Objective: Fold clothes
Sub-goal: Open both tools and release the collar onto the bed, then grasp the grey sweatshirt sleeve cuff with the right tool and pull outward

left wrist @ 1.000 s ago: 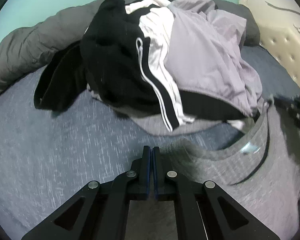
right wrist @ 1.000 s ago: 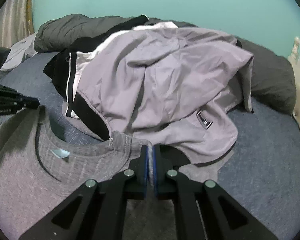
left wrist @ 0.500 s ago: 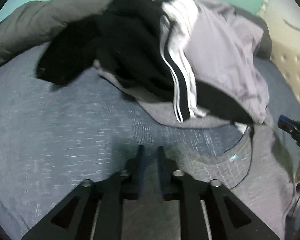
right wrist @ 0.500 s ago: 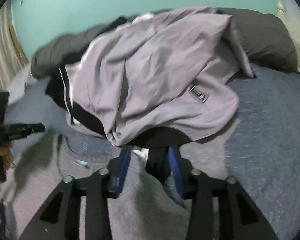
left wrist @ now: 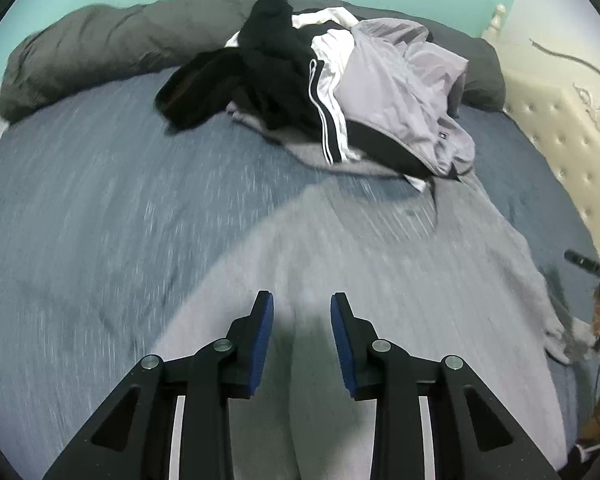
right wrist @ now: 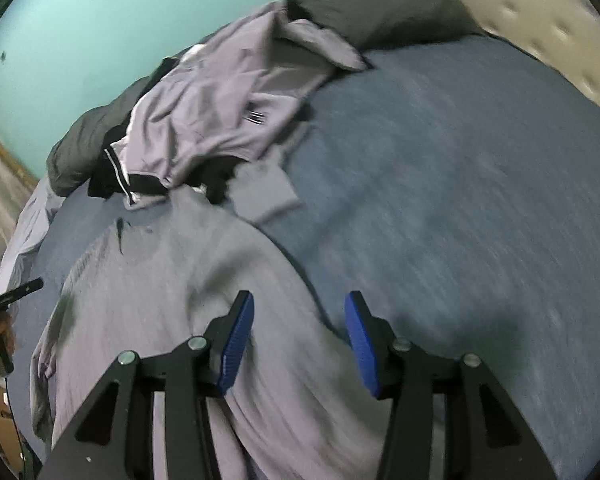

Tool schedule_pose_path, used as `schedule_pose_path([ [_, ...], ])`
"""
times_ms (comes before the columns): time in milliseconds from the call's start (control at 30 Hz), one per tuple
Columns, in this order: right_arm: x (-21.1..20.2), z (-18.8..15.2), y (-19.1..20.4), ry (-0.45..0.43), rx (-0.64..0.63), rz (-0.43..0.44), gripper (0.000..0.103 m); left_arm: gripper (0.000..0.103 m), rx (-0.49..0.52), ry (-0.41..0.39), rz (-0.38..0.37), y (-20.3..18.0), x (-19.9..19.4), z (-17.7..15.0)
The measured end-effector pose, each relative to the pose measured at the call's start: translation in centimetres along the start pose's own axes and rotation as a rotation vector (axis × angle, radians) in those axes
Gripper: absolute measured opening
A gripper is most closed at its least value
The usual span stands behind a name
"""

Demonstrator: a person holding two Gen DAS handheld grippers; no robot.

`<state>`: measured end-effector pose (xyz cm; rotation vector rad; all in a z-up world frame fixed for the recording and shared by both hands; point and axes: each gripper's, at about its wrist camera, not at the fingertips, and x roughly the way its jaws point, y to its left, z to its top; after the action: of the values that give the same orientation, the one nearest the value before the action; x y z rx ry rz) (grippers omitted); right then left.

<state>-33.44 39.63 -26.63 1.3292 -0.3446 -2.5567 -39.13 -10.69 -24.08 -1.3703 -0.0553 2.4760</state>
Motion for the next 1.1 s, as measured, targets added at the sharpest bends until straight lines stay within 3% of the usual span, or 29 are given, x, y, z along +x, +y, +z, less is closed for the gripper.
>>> schedule_pose_path([
  [400, -11.0, -9.4, -11.0, -0.059, 0.238, -0.18, 0.055, 0.039, -0.068, 0.027, 0.007, 0.5, -6.5, -11.8],
  [600, -13.1, -12.7, -15.1, -0.051, 0.383, -0.216, 0.055, 0.039, -0.106, 0.019, 0.012, 0.8, -8.8, -16.0],
  [867, -14.7, -16.4, -17.7, -0.046, 0.502, -0.153, 0.055, 0.039, -0.119, 0.011, 0.026, 0.8, -11.2, -18.5],
  [1100, -14.2, -18.5, -17.0, 0.015, 0.411, -0.111, 0.055, 0.039, -0.123, 0.002, 0.022, 0.4, -12.6, -18.9],
])
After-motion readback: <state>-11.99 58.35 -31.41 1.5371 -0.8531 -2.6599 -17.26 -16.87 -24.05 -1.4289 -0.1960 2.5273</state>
